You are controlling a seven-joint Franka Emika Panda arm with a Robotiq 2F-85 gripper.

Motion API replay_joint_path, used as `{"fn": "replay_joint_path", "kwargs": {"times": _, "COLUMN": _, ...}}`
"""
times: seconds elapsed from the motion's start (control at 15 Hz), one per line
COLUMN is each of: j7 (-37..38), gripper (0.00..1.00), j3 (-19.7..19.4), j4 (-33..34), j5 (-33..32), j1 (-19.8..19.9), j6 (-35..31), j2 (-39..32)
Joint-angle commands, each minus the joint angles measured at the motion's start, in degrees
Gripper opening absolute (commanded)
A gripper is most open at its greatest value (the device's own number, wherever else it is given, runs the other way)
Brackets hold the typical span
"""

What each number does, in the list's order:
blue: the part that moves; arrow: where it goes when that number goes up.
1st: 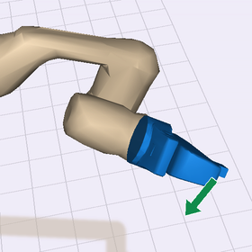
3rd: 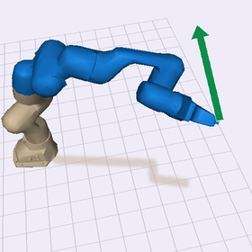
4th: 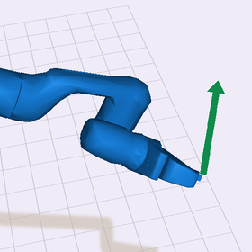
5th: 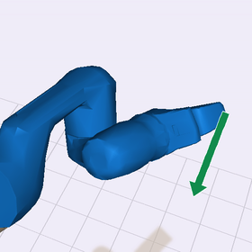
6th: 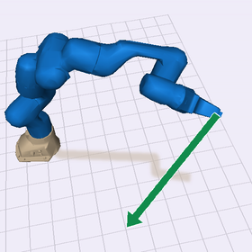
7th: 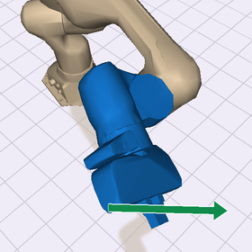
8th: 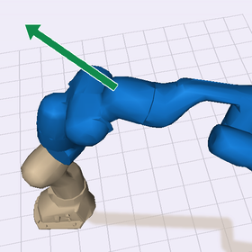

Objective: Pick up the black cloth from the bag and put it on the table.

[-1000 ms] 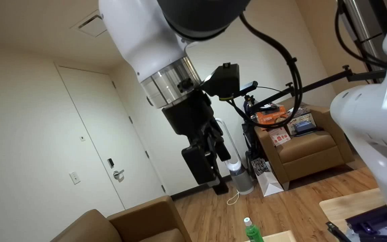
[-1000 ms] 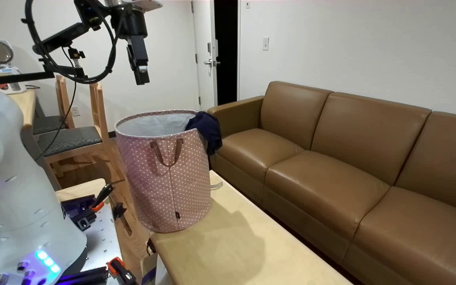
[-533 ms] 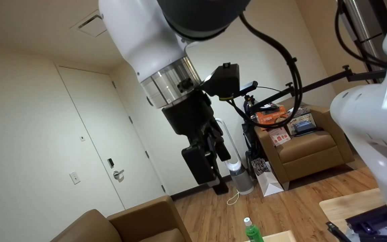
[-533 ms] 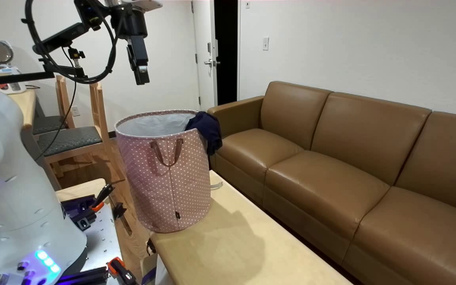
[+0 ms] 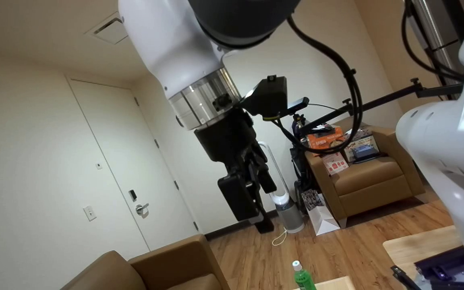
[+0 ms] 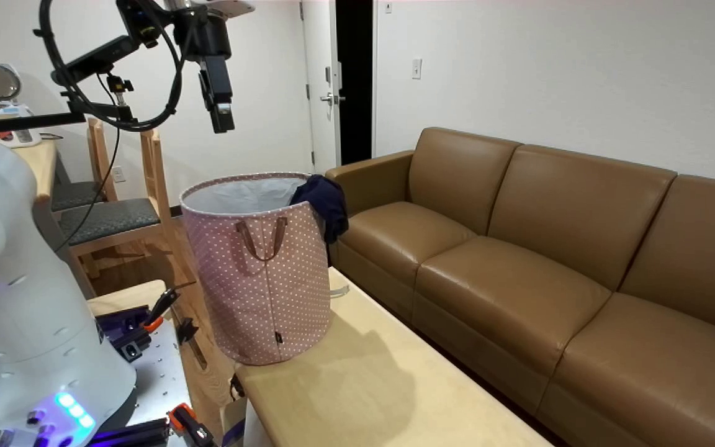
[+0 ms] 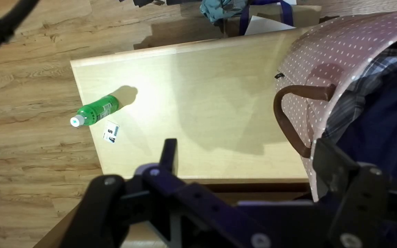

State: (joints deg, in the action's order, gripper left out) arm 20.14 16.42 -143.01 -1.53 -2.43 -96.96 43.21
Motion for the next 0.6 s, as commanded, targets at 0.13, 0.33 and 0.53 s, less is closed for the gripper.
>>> {"fn": "replay_joint_path", "kwargs": {"times": 0.13, "j7": 0.45, "gripper": 1.0, "j3": -0.58, "j4": 0.12, "j5": -0.41, "j1": -0.78, "j6": 0.12, "j2": -0.21}}
{"fn": "replay_joint_path", "kwargs": {"times": 0.33, "j7": 0.42, "gripper": 1.0, "j3": -0.56, "j4": 0.04, "j5": -0.13, "j1": -0.93, "j6": -7.0, "j2": -1.26}}
{"fn": "replay_joint_path", "kwargs": {"times": 0.53, "j7": 0.51, "gripper": 1.0, "j3": -1.22, "j4": 0.59, "j5": 0.41, "j1": -0.66, "j6": -8.79, "j2": -3.45}}
